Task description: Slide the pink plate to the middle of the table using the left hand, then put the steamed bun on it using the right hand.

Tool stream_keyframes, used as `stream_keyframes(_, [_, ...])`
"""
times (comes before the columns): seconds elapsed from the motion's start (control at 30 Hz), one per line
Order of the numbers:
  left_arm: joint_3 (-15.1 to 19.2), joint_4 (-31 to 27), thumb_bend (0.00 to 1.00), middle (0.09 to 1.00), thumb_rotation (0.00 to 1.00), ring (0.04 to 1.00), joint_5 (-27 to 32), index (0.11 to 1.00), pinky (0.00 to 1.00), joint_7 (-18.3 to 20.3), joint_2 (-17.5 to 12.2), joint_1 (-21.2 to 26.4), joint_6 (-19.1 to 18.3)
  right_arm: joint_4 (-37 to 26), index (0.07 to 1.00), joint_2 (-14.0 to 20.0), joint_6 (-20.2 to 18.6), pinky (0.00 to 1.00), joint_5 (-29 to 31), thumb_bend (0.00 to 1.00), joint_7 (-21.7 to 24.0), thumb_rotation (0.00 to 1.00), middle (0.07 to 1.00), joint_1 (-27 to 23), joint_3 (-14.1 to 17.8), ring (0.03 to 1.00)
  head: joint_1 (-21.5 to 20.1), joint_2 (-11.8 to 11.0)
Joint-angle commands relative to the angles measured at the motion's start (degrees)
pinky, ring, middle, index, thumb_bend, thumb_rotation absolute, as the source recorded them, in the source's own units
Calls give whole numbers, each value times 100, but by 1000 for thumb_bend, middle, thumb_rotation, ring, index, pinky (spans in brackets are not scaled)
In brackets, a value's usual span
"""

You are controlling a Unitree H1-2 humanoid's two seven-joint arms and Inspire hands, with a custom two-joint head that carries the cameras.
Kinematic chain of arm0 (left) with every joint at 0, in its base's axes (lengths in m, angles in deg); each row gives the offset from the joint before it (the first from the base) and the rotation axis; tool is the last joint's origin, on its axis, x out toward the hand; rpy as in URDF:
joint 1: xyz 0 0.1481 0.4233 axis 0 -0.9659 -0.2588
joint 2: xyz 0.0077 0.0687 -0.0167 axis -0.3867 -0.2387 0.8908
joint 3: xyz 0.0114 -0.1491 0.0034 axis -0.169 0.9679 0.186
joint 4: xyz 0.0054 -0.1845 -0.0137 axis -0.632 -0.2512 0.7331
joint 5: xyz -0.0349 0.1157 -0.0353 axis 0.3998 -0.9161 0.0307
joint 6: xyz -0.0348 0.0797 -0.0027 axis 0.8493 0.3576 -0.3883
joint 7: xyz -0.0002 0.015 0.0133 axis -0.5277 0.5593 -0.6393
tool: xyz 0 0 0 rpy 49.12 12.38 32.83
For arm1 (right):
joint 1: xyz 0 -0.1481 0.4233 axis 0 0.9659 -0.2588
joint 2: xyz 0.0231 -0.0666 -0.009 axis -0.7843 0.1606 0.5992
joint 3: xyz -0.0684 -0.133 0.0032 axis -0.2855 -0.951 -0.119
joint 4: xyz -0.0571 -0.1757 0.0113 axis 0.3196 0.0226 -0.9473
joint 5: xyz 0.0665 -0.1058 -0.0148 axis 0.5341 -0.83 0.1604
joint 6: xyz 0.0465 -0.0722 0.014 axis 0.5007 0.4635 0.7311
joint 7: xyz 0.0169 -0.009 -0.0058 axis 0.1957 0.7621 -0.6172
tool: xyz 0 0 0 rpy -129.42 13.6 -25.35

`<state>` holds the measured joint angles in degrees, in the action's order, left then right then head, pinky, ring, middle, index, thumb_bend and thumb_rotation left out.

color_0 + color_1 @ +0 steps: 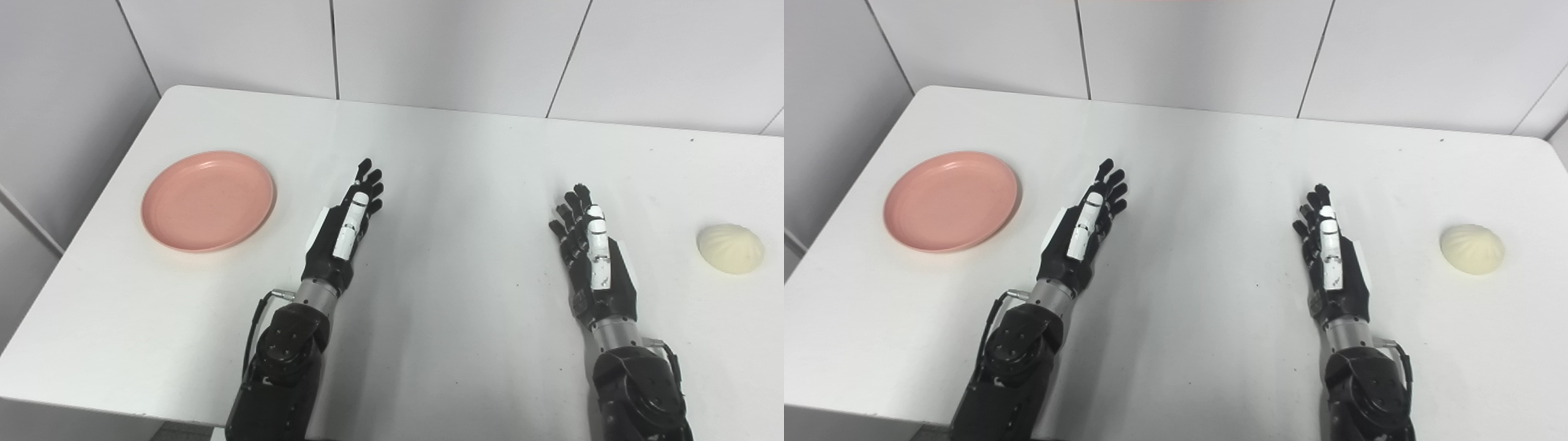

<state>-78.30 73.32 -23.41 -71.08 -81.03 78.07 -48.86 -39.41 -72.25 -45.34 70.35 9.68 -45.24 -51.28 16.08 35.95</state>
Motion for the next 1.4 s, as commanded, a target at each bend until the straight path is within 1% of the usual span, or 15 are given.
stream_keyframes(0.0, [63, -386, 490, 966, 1000, 956, 77, 984, 959, -52, 44, 364, 6, 96, 1000, 35, -136, 1000, -20, 193, -9, 1000, 1000, -16, 40, 1000, 17, -10])
stream_keyframes(0.13, [172, -655, 506, 964, 1000, 946, 192, 986, 949, -57, 57, 507, -72, 148, 1000, 50, -99, 1000, 40, 190, 14, 1000, 1000, -31, 78, 1000, 72, -11])
stream_keyframes(0.17, [202, -686, 520, 962, 978, 945, 226, 983, 951, -69, 70, 534, -73, 153, 1000, 54, -96, 1000, 55, 190, 24, 1000, 1000, -34, 86, 1000, 72, -11])
stream_keyframes(0.33, [416, -1212, 572, 958, 997, 956, 284, 970, 997, -197, -6, 690, -390, 184, 1000, 70, -117, 1000, 140, 190, 74, 1000, 1000, -58, 135, 1000, 161, 3])
stream_keyframes(0.47, [594, -1531, 545, 954, 998, 951, 359, 969, 993, -302, -20, 767, -495, 197, 1000, 87, -95, 1000, 188, 183, 132, 1000, 1000, -66, 160, 1000, 209, 2])
stream_keyframes(0.7, [1040, -1971, 503, 967, 1000, 960, 542, 975, 977, -505, -220, 868, -518, 155, 1000, 116, -190, 1000, 218, 193, 157, 1000, 1000, -66, 187, 1000, 291, 10])
stream_keyframes(0.83, [1319, -2035, 502, 971, 1000, 968, 684, 978, 994, -623, -350, 922, -510, 160, 1000, 115, -130, 1000, 275, 195, 174, 1000, 1000, -61, 203, 1000, 323, 22])
stream_keyframes(0.9, [1494, -2019, 497, 967, 1000, 958, 776, 982, 973, -680, -454, 953, -481, 157, 1000, 118, -105, 1000, 288, 188, 184, 1000, 1000, -60, 197, 1000, 349, 22])
stream_keyframes(1.03, [1754, -2005, 503, 970, 1000, 970, 837, 981, 992, -799, -618, 1000, -457, 169, 1000, 130, -97, 1000, 320, 196, 201, 1000, 1000, -60, 206, 1000, 375, 20])
stream_keyframes(1.13, [1977, -1986, 503, 977, 1000, 975, 849, 982, 1000, -907, -778, 1024, -427, 140, 1000, 142, -112, 1000, 283, 186, 190, 1000, 1000, -58, 190, 1000, 403, 21])
stream_keyframes(1.3, [2344, -1885, 526, 975, 1000, 977, 1077, 989, 999, -975, -1016, 1011, -404, 101, 1000, 141, -166, 1000, 279, 187, 180, 1000, 1000, -55, 196, 1000, 443, 17])
stream_keyframes(1.37, [2503, -1811, 524, 973, 1000, 976, 1186, 986, 998, -1014, -1105, 988, -363, 160, 1000, 167, -72, 1000, 279, 177, 237, 1000, 1000, -58, 186, 1000, 447, 14])
